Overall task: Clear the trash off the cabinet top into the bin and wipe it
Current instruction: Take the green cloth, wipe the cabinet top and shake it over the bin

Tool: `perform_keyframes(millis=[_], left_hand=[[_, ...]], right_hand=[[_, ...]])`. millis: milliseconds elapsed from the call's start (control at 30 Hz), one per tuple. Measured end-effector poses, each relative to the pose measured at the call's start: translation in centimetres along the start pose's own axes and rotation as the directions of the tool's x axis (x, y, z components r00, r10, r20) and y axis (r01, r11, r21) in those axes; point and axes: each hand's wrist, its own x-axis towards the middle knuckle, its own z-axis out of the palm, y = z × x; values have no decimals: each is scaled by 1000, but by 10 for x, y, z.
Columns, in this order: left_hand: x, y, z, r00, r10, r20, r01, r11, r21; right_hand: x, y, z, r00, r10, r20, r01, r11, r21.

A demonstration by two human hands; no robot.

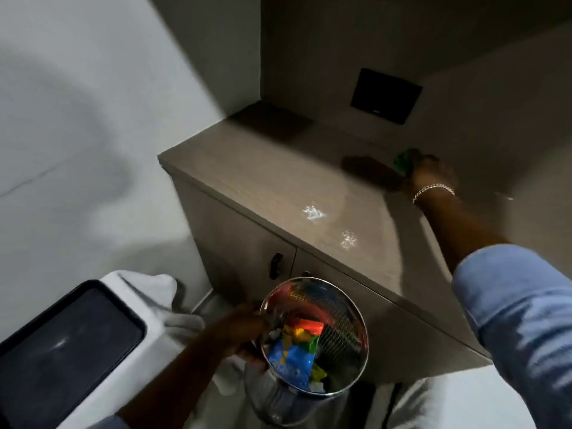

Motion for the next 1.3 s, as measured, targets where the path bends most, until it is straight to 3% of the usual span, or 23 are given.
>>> perform_keyframes(millis=[133,233,300,367,500,567,667,700,833,967,1167,1300], left_hand=[[17,-10,8,1000,-3,16,3,1000,-11],[24,-19,4,998,8,56,-4,997,-76],[28,-21,3,998,-9,65,14,997,-74],[31,-20,2,999,-43,25,44,997,-60],[31,-12,-4,996,-57,67,57,998,-7],[28,-5,-9,994,-75,83,74,997,17],[17,3,-14,991,-102,91,99,994,35],[13,6,-17,991,-97,98,94,995,31],[2,7,-33,995,-49,87,48,999,9],[-4,4,-39,996,-56,62,56,998,8],[0,-8,-44,998,-41,42,41,999,-2],[6,-13,-51,989,-50,138,55,998,-31]], right_hand=[[-12,-30,23,977,-31,210,56,992,-116],[-74,-52,29,959,-193,209,228,961,-158],[-133,-62,28,904,-327,275,379,910,-166],[-189,-70,22,839,-407,360,479,867,-136],[-249,-85,10,763,-429,484,481,877,18],[-247,-89,0,807,-435,399,454,889,50],[-199,-98,-10,889,-453,72,443,888,125],[-172,-104,-11,902,-431,23,425,896,130],[-55,-129,8,968,-226,106,223,974,43],[-17,-141,40,970,-95,222,93,995,23],[-115,-159,47,907,-327,266,341,940,-5],[-216,-154,51,886,-370,281,381,925,17]])
